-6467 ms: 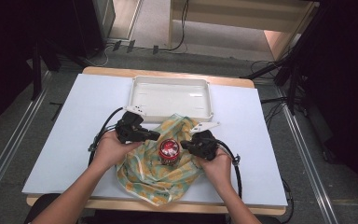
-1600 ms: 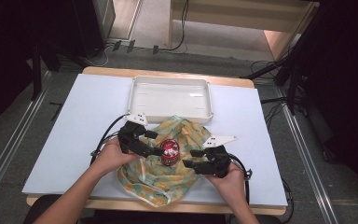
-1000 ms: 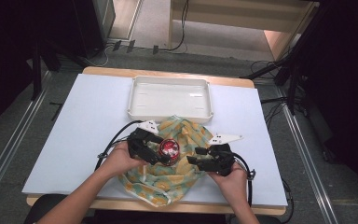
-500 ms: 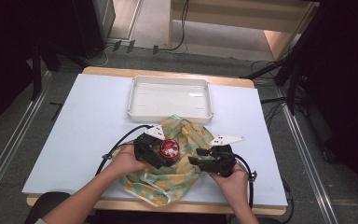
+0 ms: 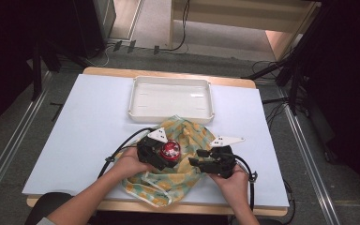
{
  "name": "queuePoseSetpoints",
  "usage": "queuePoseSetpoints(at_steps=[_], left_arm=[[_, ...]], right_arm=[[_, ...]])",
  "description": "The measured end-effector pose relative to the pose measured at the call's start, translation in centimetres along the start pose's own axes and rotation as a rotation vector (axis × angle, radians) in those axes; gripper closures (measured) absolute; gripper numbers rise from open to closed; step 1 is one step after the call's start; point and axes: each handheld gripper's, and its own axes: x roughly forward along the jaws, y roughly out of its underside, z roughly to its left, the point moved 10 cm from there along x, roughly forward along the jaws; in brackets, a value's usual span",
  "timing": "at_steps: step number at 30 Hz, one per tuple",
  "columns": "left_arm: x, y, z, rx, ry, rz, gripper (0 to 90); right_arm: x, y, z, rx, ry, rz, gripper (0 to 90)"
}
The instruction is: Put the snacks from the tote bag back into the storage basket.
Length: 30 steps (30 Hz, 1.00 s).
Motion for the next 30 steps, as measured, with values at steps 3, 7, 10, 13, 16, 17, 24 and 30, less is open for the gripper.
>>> queuePoseSetpoints(at_steps=[3, 7, 10, 13, 16, 17, 24, 30], left_arm=[[0.1, -0.1, 0.1, -0.004, -0.007, -0.005, 19.5], [-0.4, -0.3, 0.4, 0.025, -0.055, -0.019, 24.2], [-0.8, -0.6, 0.5, 0.007, -0.05, -0.041, 25.8], [-0.9, -0.6, 0.4, 0.007, -0.051, -0.033, 26.0], [-1.0, -0.6, 0.3, -0.004, -0.049, -0.024, 26.0], [-1.0, -0.6, 0.3, -0.004, -0.049, -0.024, 26.0], [-2.4, -1.7, -0.8, -0.009, -0.025, -0.04, 26.0], [-3.2, -2.0, -1.3, 0.002, -0.026, -0.028, 25.9]], right_arm=[[0.1, 0.0, 0.0, -0.002, 0.001, 0.001, 49.8], [0.1, 0.1, 0.0, -0.002, -0.001, 0.002, 49.9], [0.1, 0.1, 0.0, 0.0, -0.002, 0.002, 49.9], [0.2, 0.1, 0.1, -0.001, -0.004, 0.007, 49.9], [0.2, 0.1, 0.1, -0.001, -0.006, 0.007, 49.9], [0.3, 0.2, 0.1, 0.0, -0.007, 0.006, 49.9], [0.4, 0.3, 0.1, 0.001, -0.01, 0.012, 49.6], [0.5, 0.3, 0.1, -0.004, -0.009, 0.015, 49.3]])
